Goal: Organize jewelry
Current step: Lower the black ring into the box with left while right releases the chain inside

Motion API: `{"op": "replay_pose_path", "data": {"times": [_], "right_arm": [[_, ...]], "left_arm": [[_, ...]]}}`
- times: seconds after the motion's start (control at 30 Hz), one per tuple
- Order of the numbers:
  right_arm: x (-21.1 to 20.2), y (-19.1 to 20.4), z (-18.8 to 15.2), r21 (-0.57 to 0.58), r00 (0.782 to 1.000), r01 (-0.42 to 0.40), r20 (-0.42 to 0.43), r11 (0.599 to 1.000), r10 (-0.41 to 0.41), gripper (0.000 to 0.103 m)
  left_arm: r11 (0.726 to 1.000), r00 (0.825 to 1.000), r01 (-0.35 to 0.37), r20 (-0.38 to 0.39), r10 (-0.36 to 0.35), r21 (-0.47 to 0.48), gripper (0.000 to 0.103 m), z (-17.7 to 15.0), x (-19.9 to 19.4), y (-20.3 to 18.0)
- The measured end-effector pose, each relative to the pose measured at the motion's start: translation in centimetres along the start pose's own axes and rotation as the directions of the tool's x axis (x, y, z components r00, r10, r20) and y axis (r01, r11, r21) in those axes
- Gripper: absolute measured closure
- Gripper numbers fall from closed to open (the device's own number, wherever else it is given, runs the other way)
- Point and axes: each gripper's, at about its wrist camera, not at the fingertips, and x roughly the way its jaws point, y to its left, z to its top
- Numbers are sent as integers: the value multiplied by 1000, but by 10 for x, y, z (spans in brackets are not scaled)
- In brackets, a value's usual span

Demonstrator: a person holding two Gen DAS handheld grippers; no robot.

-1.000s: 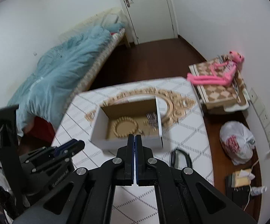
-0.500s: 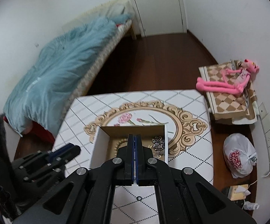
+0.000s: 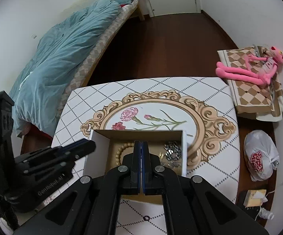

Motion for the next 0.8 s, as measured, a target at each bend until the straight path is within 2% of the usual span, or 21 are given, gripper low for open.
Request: {"op": "replay_pose_path", "data": {"times": [0.13,0.2,0.27,0.33,0.37,0.4,0.43,0.47,0.6,0.63,0.67,0.7,0.73,0.77,0.8], "right_arm": [[13,-2,16,15,998,-24,-49,1000,24,102],[26,-9,22,51,993,-47,-107,998,52,102],[37,-20,26,101,985,-56,-155,993,72,102],[41,-28,25,124,983,-44,-169,991,65,99],[41,-32,24,132,984,-40,-168,990,62,92],[39,-35,23,136,985,-36,-163,990,58,86],[37,-37,22,135,986,-31,-158,990,52,71],[35,-38,20,132,987,-23,-152,991,44,60],[21,-37,12,85,992,30,-128,996,-19,43],[19,-36,10,74,992,40,-122,996,-31,36],[16,-34,6,57,991,67,-115,996,-61,28],[14,-32,2,33,988,114,-108,993,-110,25],[12,-30,-1,14,985,144,-100,990,-142,18],[10,-27,-7,-8,978,187,-90,982,-187,11],[9,-25,-11,-20,971,221,-83,975,-222,9]], "left_arm": [[999,999,34,-21,-35,-35,92,6,5,5],[998,998,35,-43,-38,-60,92,10,8,7],[996,998,23,-58,-28,-82,91,13,10,10],[997,999,-12,-48,8,-75,83,16,6,12],[997,999,-24,-39,21,-74,66,16,4,14],[997,999,-29,-26,27,-77,42,17,0,16],[996,999,-45,-16,44,-81,34,18,-3,18],[995,998,-60,-4,60,-84,30,18,-6,21],[988,992,-127,16,128,-83,30,15,-13,27],[985,988,-149,20,151,-82,29,12,-14,28],[982,985,-169,22,172,-77,20,10,-14,28],[979,980,-194,26,196,-69,6,6,-14,27],[974,974,-220,33,222,-58,1,2,-15,27],[969,969,-241,42,243,-50,0,-2,-16,25],[964,963,-264,52,266,-41,0,-9,-16,24]]}}
